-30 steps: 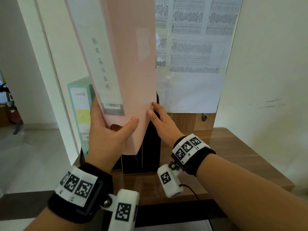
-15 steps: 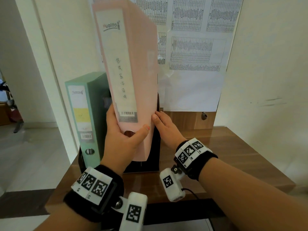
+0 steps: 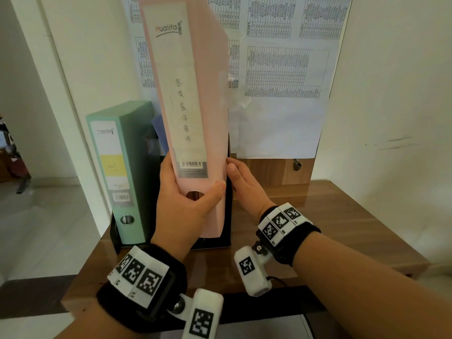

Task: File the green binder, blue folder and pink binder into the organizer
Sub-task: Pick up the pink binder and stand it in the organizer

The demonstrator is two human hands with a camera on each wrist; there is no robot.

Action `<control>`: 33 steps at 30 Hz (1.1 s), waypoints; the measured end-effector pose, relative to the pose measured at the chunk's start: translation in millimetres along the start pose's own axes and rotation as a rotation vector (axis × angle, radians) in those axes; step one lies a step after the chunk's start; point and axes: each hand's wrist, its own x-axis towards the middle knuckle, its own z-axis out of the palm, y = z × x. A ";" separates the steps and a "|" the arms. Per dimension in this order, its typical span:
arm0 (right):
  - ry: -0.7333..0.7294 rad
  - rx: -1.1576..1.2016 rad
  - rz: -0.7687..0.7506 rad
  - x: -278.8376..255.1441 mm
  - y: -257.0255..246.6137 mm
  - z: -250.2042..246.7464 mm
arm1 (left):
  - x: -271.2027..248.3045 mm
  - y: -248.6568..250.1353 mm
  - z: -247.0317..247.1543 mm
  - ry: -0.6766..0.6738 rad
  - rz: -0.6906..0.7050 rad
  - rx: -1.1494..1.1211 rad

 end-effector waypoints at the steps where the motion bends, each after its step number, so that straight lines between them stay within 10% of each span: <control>1: 0.000 0.009 -0.007 -1.0 -0.4 0.2 | -1.3 1.0 0.3 -0.001 0.005 0.002; 33: -0.101 0.003 0.098 -11.0 15.0 -4.8 | -20.4 -70.7 17.4 -0.220 -0.320 0.102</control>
